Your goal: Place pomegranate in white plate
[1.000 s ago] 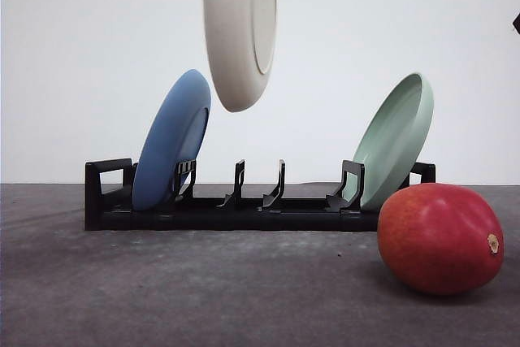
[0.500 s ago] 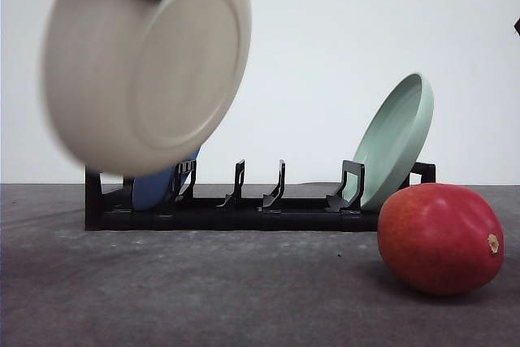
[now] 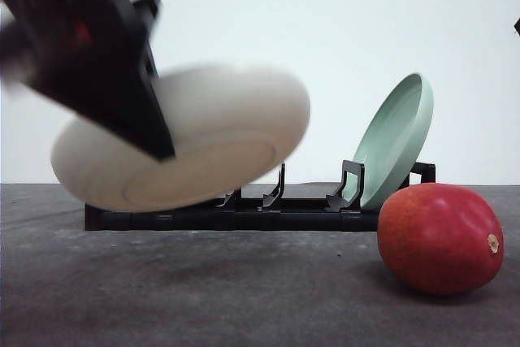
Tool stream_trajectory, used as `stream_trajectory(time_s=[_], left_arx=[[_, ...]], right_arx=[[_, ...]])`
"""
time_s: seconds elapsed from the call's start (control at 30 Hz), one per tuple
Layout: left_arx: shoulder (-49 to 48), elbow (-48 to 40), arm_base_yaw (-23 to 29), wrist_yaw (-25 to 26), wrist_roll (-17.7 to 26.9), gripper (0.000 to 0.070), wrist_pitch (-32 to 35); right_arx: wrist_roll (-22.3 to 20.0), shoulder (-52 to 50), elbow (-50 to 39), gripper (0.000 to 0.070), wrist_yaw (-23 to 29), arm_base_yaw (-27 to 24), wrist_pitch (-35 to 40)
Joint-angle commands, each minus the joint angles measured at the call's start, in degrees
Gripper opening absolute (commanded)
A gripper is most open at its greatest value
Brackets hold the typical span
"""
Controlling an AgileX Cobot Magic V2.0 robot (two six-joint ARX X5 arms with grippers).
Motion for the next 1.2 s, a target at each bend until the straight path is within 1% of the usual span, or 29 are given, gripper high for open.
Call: stream_trajectory(time_s=[0.0, 0.13, 0.37, 0.47, 0.53, 0.63, 0.67, 0.73, 0.83, 0.87, 0.93, 0.97, 1.07, 1.17], left_arx=[[2.7, 0.6, -1.1, -1.5, 2.9, 0.0011, 1.5], [7.6, 0.6, -2.1, -3.1, 5.2, 0.0011, 3.7], [12.6, 0.6, -3.4, -3.0, 5.7, 0.0018, 3.8], [13.1, 0.6, -4.0, -3.0, 5.6, 0.0038, 3.6], [13.1, 0.6, -4.4, -3.0, 5.5, 0.0085, 3.6], [13.1, 0.6, -5.0, -3.0, 4.9, 0.0239, 3.6], [13.1, 0.6, -5.1, -3.0, 4.7, 0.0271, 3.6], [13.1, 0.6, -5.4, -3.0, 4.3, 0.0285, 3.6], [12.6, 0.9, -5.6, -2.3, 0.9, 0.0288, 3.2], [12.4, 1.1, -5.6, -1.4, -0.1, 0.0300, 3.0], [11.3, 1.5, -5.4, 1.7, -2.2, 0.0358, 2.1], [10.7, 1.7, -5.1, 3.4, -3.3, 0.0367, 1.7], [8.0, 1.7, -4.2, 8.9, -6.9, 0.0367, -0.2], [4.5, 1.7, -2.2, 14.1, -12.1, 0.0367, -2.8]], right_arx=[[0.5, 0.1, 1.0, 0.0402, 0.0, 0.3, 0.3], [0.5, 0.1, 1.0, 0.0402, 0.0, 0.3, 0.3], [0.5, 0.1, 1.0, 0.0402, 0.0, 0.3, 0.3], [0.5, 0.1, 1.0, 0.0402, 0.0, 0.3, 0.3], [0.5, 0.1, 1.0, 0.0402, 0.0, 0.3, 0.4], [0.5, 0.1, 1.0, 0.0402, 0.0, 0.3, 0.4], [0.5, 0.1, 1.0, 0.0402, 0.0, 0.3, 0.4], [0.5, 0.1, 1.0, 0.0402, 0.0, 0.3, 0.4], [0.5, 0.1, 1.0, 0.0402, 0.0, 0.3, 0.4], [0.5, 0.1, 1.0, 0.0401, 0.0, 0.3, 0.4], [0.5, 0.1, 1.0, 0.0402, 0.0, 0.3, 0.4], [0.5, 0.1, 1.0, 0.0402, 0.0, 0.3, 0.4], [0.5, 0.1, 1.0, 0.0401, 0.0, 0.3, 0.4], [0.5, 0.1, 1.0, 0.0401, 0.0, 0.3, 0.4]])
